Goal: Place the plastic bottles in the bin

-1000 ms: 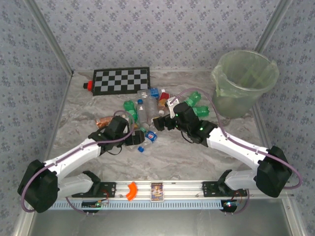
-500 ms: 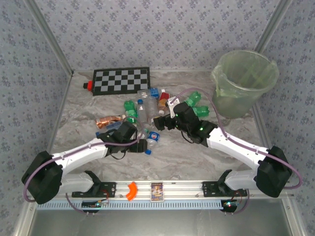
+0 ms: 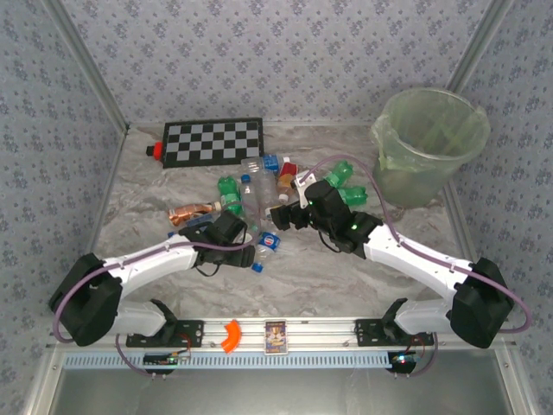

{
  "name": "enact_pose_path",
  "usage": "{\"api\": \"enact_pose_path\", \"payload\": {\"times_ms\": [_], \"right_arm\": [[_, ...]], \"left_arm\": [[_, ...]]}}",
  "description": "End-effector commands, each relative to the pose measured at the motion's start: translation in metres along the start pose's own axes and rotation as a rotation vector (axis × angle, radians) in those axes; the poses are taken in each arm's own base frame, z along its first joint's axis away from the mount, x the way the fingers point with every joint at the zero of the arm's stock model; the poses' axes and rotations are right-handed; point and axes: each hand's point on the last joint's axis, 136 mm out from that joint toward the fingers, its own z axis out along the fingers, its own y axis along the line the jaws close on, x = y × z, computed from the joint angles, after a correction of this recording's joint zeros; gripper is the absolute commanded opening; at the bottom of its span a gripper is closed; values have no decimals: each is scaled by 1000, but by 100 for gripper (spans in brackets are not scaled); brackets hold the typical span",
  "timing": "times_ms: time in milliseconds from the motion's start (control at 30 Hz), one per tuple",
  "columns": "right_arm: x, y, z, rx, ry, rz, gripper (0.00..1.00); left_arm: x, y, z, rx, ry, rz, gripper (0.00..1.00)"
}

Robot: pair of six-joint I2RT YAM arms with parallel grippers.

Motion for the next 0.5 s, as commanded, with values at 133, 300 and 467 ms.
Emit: {"api": "enact_pose_path", "payload": {"times_ms": [133, 300, 467], "right_arm": [[-9, 6, -10, -18, -16, 16, 100], [-8, 5, -12, -18, -16, 16, 100], [-5, 3, -13, -13, -17, 22, 100]], "left_arm": [[-15, -10, 1, 15, -20, 78, 85], [-8, -23, 9, 41, 4, 105, 83], [1, -27, 13, 36, 20, 126, 77]]}}
